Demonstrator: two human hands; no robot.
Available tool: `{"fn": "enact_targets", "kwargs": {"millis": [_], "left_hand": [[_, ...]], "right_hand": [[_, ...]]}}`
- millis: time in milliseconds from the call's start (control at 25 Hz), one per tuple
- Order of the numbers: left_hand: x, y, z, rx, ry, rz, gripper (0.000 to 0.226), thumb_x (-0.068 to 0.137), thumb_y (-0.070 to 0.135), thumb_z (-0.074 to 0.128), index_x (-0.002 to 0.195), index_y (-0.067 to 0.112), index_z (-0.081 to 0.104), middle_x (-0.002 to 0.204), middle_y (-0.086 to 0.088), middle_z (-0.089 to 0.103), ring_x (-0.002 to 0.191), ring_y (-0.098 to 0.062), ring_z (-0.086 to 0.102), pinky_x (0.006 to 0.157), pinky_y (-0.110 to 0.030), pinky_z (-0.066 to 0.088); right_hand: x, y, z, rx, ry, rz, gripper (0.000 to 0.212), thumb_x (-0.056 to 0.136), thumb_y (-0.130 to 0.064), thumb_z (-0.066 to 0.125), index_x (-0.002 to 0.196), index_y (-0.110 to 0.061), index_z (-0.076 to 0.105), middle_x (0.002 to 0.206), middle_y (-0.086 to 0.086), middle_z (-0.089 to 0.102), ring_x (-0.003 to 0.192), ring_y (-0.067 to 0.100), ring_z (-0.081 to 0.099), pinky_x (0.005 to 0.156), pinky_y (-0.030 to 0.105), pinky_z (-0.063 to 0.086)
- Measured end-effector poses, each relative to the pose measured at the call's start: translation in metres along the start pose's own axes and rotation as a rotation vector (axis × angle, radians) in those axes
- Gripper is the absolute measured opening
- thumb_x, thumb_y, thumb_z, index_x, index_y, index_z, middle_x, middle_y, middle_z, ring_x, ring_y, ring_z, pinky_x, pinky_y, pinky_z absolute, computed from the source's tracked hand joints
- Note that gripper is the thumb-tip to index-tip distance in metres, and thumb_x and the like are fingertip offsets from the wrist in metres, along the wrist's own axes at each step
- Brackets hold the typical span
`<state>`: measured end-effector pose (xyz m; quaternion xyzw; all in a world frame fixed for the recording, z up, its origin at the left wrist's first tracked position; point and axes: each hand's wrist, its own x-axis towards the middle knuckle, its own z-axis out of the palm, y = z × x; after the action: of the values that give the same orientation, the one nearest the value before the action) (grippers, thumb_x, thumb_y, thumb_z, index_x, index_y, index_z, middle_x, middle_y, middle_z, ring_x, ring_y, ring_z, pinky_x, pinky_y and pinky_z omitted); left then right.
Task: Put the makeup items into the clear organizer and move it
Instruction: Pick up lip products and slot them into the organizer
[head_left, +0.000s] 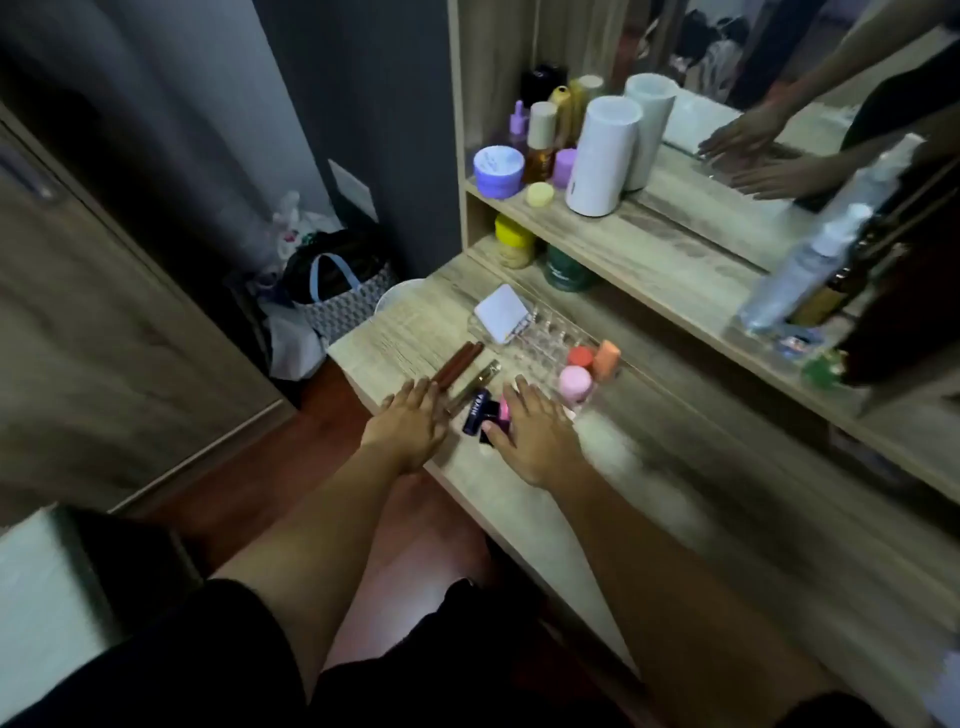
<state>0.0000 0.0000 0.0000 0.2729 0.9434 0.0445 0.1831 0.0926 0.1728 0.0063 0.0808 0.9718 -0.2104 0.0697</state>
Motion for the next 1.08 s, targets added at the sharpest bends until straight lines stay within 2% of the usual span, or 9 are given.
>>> {"fn": "enact_targets", "kwargs": {"millis": [120,200,280,480,800,960,1080], "left_hand": [[0.031,-0.018,-0.006,-0.154,-0.017,-0.012,0.053,0.094,0.022,0.041,0.143,0.007,0.027,0.151,-0.019,0.03,0.139,-0.033,0.028,0.114,-0.038,0.025],[0.044,-0.023,-0.005,-0.263,0.004,-0.017,0.04,0.089,0.017,0.05,0.127,0.005,0.046,0.129,-0.024,0.05,0.121,-0.038,0.047,0.099,-0.036,0.038],[0.06,-0.032,-0.007,-0.314,0.018,-0.046,0.035,0.085,0.019,0.059,0.115,0.003,0.053,0.114,-0.024,0.056,0.108,-0.037,0.054,0.088,-0.036,0.043],[0.072,-0.042,-0.007,-0.415,0.026,-0.027,0.046,0.081,0.02,0.066,0.123,0.005,0.054,0.113,-0.019,0.058,0.104,-0.031,0.055,0.089,-0.031,0.043],[0.076,-0.048,-0.006,-0.456,0.093,-0.028,0.026,0.083,0.016,0.063,0.106,0.004,0.064,0.101,-0.017,0.063,0.089,-0.029,0.06,0.082,-0.035,0.048],[0.08,-0.047,-0.006,-0.452,0.112,-0.042,0.015,0.082,0.014,0.063,0.094,0.005,0.066,0.094,-0.016,0.063,0.085,-0.028,0.059,0.074,-0.027,0.041],[0.079,-0.052,-0.007,-0.487,0.117,-0.06,0.01,0.082,0.012,0.063,0.089,0.006,0.066,0.089,-0.014,0.061,0.079,-0.023,0.055,0.072,-0.025,0.039]], "right_hand": [[0.045,-0.002,-0.001,-0.003,0.06,-0.008,0.056,0.095,-0.041,0.043,0.141,-0.012,0.03,0.148,0.012,0.037,0.134,0.028,0.036,0.112,0.039,0.028],[0.066,-0.003,-0.003,-0.01,0.041,0.012,0.052,0.095,-0.037,0.045,0.138,-0.01,0.035,0.142,0.014,0.044,0.129,0.029,0.04,0.109,0.039,0.032],[0.092,-0.009,0.0,0.015,0.029,0.031,0.05,0.094,-0.033,0.048,0.137,-0.009,0.038,0.138,0.014,0.047,0.127,0.031,0.041,0.107,0.04,0.033],[0.123,-0.018,0.005,0.006,-0.024,0.025,0.048,0.09,-0.034,0.056,0.131,-0.011,0.046,0.134,0.013,0.049,0.124,0.03,0.042,0.106,0.041,0.036],[0.132,-0.017,0.008,-0.046,-0.055,-0.042,0.034,0.087,-0.019,0.06,0.119,-0.012,0.056,0.125,0.011,0.054,0.12,0.028,0.046,0.102,0.04,0.04],[0.14,-0.021,0.004,-0.118,-0.073,-0.08,0.025,0.086,-0.012,0.059,0.111,-0.013,0.061,0.116,0.011,0.058,0.113,0.028,0.05,0.093,0.038,0.046],[0.147,-0.02,0.003,-0.203,-0.079,-0.123,0.024,0.087,-0.012,0.058,0.11,-0.015,0.063,0.112,0.009,0.061,0.112,0.027,0.051,0.094,0.04,0.047]]}}
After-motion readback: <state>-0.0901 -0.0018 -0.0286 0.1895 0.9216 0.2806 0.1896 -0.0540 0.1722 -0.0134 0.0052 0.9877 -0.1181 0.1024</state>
